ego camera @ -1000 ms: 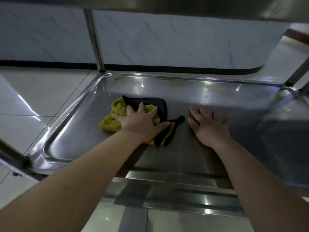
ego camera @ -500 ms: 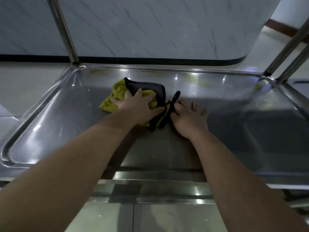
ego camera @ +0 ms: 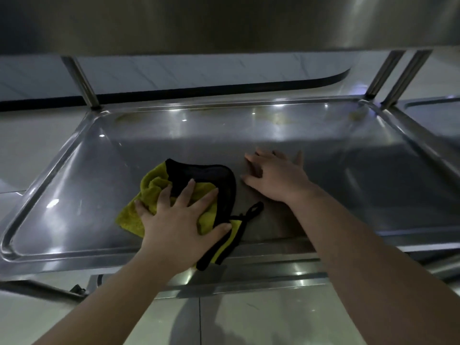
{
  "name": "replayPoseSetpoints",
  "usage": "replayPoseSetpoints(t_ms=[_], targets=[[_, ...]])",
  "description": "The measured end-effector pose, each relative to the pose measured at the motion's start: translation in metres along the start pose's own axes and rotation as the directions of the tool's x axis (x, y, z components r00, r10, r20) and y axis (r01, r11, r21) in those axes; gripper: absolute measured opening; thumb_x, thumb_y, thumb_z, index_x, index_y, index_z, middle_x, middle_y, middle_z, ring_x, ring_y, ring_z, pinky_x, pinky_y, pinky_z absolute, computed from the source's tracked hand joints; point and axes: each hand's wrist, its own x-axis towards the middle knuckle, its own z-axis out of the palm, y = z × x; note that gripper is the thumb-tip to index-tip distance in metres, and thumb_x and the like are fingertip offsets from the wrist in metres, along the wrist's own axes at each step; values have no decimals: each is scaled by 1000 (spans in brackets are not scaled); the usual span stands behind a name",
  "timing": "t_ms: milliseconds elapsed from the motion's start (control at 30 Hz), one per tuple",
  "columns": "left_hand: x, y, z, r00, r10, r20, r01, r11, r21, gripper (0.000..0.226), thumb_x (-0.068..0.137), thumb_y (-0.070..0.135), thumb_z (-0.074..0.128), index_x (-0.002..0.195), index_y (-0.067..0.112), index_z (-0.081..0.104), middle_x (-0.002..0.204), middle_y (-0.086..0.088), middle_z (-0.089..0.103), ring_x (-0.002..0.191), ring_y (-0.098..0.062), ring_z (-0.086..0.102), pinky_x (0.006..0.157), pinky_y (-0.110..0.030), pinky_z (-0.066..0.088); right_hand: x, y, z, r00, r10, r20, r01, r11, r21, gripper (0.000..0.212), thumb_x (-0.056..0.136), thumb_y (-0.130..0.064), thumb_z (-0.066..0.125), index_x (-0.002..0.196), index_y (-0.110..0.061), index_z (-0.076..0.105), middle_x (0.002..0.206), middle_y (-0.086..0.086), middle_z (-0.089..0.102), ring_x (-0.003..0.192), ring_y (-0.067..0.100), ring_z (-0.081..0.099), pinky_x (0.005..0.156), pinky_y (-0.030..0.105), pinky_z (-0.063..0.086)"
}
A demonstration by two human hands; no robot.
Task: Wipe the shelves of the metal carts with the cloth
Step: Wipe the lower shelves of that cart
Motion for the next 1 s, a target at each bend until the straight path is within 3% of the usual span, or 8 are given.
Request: replayPoseSetpoints(t_ms=[100,200,333,467,600,733,867,1000], targets=[[-2,1,-3,1000,-12,24,12,1000,1,78,59,98,-5,133,72,-12,161,19,0,146,-29,2,106,-74,5,-29,51,-15,998,-4,65,0,997,74,71,84,-75,40,147,-48,24,161,-16,14,148,22,9,115,57,-2],[-2,3,-6,999,-28,42,27,1000,12,74,58,99,-7,128,76,-13,161,20,1,146,-27,3,107,-72,8,-55,89,-20,999,30,-27,-26,993,118,68,82,-72,44,144,-47,35,157,-13,26,144,20,17,116,44,16],[10,6,-11,993,-39,109,36,999,25,66,53,101,-8,115,82,-22,160,23,-2,147,-27,3,106,-71,18,-62,97,-9,991,52,-123,-43,996,77,69,74,-79,32,137,-51,38,148,-11,34,136,21,21,113,42,17],[68,34,-16,976,22,217,-35,998,56,76,63,97,4,132,72,-13,159,22,-9,147,-38,-1,106,-75,12,-58,100,-4,988,47,-149,-34,996,85,73,71,-82,28,136,-50,37,144,-11,36,134,22,22,114,41,18],[147,91,-15,984,67,164,-84,991,103,75,77,88,18,144,59,1,162,14,0,144,-47,3,99,-81,8,-57,102,1,979,33,-202,-13,995,98,69,73,-78,37,134,-45,44,139,-9,41,128,22,27,110,39,20],[202,152,-9,984,91,154,-101,993,55,75,80,86,24,146,55,13,162,6,8,142,-50,3,94,-84,4,-56,103,0,977,19,-211,1,995,95,72,72,-77,39,133,-39,47,141,-6,41,129,24,28,107,41,22],[215,180,-6,989,93,111,-98,994,46,74,80,85,21,146,52,19,162,3,13,142,-50,5,95,-83,5,-54,104,-6,978,75,-194,-46,988,147,80,65,-79,42,128,-29,50,139,1,41,128,26,32,107,43,27],[187,164,-3,986,129,102,-133,990,35,74,78,87,18,145,55,17,162,8,11,144,-44,5,98,-80,5,-56,104,-7,977,95,-193,-55,978,202,82,67,-76,54,135,-31,45,138,1,40,130,25,31,107,40,24]])
